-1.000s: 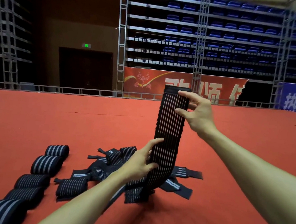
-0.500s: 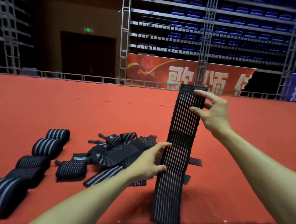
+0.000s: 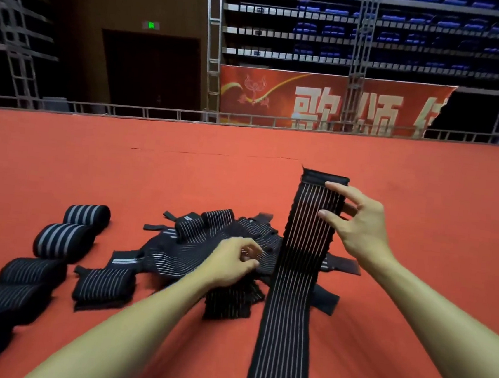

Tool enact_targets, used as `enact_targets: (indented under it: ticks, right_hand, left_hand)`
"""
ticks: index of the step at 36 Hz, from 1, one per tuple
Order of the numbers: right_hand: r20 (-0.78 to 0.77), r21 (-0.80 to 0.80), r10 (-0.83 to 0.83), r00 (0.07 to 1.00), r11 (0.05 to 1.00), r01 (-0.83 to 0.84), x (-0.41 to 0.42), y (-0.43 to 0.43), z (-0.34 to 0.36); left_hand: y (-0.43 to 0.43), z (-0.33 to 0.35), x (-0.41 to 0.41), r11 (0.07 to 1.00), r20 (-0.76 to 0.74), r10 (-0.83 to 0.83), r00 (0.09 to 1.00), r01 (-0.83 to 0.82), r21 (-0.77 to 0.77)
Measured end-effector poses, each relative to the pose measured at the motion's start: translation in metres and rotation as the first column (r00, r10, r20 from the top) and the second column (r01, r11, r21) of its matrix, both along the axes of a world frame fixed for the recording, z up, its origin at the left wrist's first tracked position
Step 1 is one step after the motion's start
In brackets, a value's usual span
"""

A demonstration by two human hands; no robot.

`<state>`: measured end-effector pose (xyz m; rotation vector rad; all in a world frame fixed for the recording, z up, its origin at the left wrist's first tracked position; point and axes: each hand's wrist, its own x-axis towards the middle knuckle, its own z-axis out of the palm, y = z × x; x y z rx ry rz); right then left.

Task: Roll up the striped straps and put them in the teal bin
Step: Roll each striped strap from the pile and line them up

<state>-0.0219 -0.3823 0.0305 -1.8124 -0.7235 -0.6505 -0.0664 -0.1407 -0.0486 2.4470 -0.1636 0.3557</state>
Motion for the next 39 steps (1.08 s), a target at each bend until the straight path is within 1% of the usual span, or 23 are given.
enact_targets:
  ticks: [5,11,16,20,24,27,31,36,39]
  right_hand:
    - [-0.022,0.027,0.046,0.999,0.999,-0.046,0.014,0.005,-0.02]
    - [-0.035,0.031,0.079,0.996,0.996,-0.078,0.028,0.007,-0.046]
    - [-0.048,-0.002,0.054,0.997,0.999,-0.054,0.037,-0.001,-0.064]
    - [-0.068,0.004,0.05,0.996,0.999,-0.049,0.042,-0.004,-0.072]
    - [-0.066,0.012,0.054,0.996,0.999,-0.053,0.043,-0.003,-0.073]
    - [-0.057,-0.016,0.046,0.997,0.999,-0.047,0.041,0.0,-0.072]
    - [-0.062,-0.041,0.055,0.997,0.998,-0.058,0.037,0.002,-0.068]
    - [-0.051,-0.046,0.031,0.998,0.998,-0.034,0.027,0.004,-0.058]
    - [-0.072,-0.032,0.045,0.996,0.998,-0.048,0.019,0.006,-0.051]
  left_hand:
    - [0.029,0.004,0.028,0.987,-0.015,0.144,0.99,-0.142,0.076]
    - [0.047,-0.007,0.069,0.977,-0.099,0.183,0.978,-0.17,0.132]
    - [0.053,-0.013,0.093,0.97,-0.081,0.213,0.974,-0.201,0.138]
    - [0.051,-0.008,0.098,0.968,-0.059,0.222,0.973,-0.213,0.134]
    - [0.056,-0.004,0.099,0.965,-0.027,0.246,0.969,-0.242,0.097]
    - [0.059,0.004,0.095,0.97,-0.027,0.239,0.971,-0.237,0.047]
    - [0.062,0.02,0.086,0.987,-0.09,0.159,0.983,-0.16,-0.001]
    - [0.068,0.039,0.069,0.996,-0.293,0.067,0.954,-0.079,-0.03]
    - [0.071,0.045,0.058,0.998,-0.351,0.055,0.935,-0.061,-0.007]
